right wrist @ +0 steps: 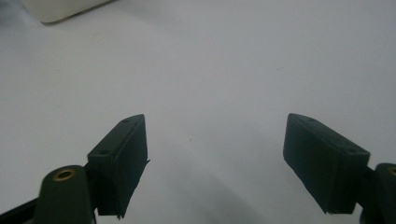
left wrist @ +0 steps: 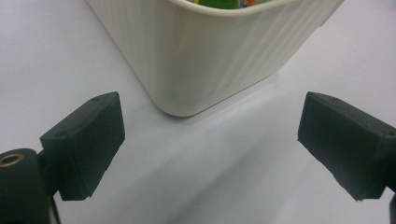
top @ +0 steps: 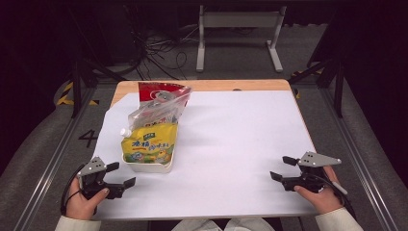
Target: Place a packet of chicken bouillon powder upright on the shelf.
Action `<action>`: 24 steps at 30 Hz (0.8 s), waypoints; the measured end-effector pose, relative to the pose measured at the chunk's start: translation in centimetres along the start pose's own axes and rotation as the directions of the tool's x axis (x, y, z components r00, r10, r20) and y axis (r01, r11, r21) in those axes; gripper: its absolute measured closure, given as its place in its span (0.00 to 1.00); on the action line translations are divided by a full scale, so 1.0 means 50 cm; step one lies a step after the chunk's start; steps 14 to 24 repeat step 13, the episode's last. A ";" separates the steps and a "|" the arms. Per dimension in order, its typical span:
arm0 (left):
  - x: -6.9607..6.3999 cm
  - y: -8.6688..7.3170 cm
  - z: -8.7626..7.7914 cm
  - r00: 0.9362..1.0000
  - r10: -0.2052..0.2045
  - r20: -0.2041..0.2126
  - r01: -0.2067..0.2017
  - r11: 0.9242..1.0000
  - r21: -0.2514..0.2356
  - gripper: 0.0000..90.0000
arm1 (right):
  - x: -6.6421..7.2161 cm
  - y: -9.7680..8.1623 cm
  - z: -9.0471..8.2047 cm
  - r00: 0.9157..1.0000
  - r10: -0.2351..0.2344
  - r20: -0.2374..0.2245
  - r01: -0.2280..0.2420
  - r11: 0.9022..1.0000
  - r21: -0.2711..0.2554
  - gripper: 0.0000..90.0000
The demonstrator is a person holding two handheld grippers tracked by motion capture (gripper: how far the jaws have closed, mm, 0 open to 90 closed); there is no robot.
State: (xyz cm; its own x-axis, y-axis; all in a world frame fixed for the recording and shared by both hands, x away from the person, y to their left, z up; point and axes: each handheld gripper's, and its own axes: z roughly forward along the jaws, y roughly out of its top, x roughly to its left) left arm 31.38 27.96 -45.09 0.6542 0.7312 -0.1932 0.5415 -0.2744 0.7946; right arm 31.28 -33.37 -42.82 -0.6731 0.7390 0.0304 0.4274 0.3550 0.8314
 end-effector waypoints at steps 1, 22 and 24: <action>0.001 0.000 0.000 1.000 0.000 0.002 0.000 1.000 0.000 0.09 | 0.000 0.000 0.000 1.000 0.001 0.001 -0.001 1.000 -0.001 0.24; 0.001 -0.001 0.004 1.000 0.014 -0.010 -0.014 1.000 0.011 0.08 | -0.003 -0.001 0.000 1.000 0.019 0.007 -0.019 1.000 -0.008 0.21; 0.001 -0.001 0.004 1.000 0.014 -0.010 -0.014 1.000 0.011 0.08 | -0.003 -0.001 0.000 1.000 0.019 0.007 -0.019 1.000 -0.008 0.21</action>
